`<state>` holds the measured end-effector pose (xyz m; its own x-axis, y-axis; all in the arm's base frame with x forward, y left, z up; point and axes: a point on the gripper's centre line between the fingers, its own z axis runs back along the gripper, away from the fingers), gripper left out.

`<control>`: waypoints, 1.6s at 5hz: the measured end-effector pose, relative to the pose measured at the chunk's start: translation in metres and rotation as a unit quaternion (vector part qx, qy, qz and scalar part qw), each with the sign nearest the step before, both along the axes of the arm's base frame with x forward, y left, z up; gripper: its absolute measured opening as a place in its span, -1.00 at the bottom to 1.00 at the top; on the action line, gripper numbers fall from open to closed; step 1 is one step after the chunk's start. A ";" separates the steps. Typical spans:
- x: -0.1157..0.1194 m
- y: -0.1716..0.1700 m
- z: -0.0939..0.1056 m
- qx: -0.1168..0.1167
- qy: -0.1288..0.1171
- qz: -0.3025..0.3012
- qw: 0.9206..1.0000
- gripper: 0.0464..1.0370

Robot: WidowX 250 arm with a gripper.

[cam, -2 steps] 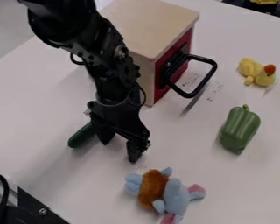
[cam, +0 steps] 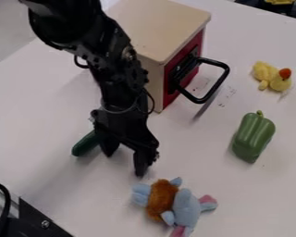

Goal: Put the green object on to of the drawer

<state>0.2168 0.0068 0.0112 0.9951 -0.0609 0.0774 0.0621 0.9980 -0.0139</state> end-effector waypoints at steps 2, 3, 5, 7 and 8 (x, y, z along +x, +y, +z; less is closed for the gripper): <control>0.032 -0.040 0.049 -0.003 -0.023 0.031 0.999 0.92; 0.059 -0.067 0.069 -0.010 -0.058 -0.001 0.998 0.92; 0.092 -0.115 0.057 -0.019 -0.053 -0.037 0.998 0.92; 0.108 -0.126 0.014 -0.006 0.009 -0.038 0.999 0.92; 0.109 -0.127 -0.004 0.001 0.039 -0.043 0.998 0.86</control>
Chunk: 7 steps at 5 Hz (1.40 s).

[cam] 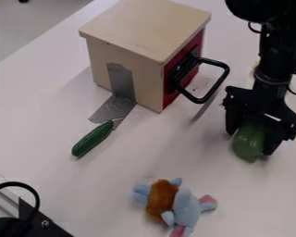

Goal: Put the green object on to of the drawer

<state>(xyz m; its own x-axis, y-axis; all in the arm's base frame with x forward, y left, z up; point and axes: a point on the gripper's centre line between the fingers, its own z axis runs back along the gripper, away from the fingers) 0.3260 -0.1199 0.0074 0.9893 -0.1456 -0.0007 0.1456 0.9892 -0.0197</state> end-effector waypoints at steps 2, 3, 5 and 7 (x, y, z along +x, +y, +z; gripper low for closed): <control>0.003 -0.001 -0.001 0.001 0.000 -0.028 1.000 0.65; 0.008 0.001 0.042 -0.003 -0.041 -0.046 0.998 0.65; 0.005 0.077 0.145 -0.031 -0.118 -0.011 0.993 0.65; -0.004 0.147 0.147 -0.026 -0.100 0.029 0.994 0.65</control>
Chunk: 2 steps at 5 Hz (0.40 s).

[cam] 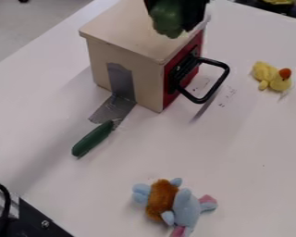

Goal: Put the green object on to of the drawer

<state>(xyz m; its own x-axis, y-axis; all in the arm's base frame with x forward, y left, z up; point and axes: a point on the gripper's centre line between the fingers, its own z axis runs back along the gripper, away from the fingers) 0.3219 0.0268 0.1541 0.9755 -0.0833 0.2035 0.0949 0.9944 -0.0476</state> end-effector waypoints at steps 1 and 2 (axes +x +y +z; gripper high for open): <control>0.006 0.025 -0.032 -0.001 0.044 0.012 0.999 0.65; 0.017 0.040 -0.042 -0.003 0.059 0.017 0.998 0.65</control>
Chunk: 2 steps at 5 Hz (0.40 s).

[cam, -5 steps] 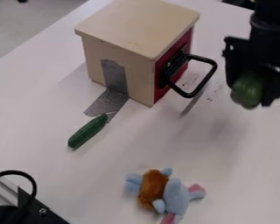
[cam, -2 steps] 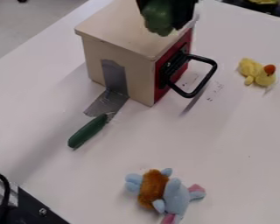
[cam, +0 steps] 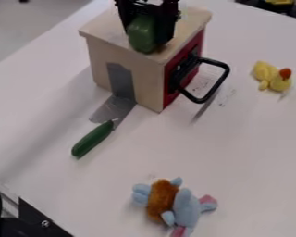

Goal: Put the green object on to of the drawer

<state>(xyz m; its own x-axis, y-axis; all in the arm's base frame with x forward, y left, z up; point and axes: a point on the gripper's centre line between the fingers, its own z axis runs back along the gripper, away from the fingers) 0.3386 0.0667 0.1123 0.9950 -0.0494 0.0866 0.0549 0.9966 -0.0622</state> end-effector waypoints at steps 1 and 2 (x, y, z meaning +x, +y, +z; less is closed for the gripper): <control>0.006 0.011 -0.002 -0.002 0.007 0.001 1.000 0.76; 0.002 0.019 -0.003 -0.005 0.015 0.013 1.000 0.93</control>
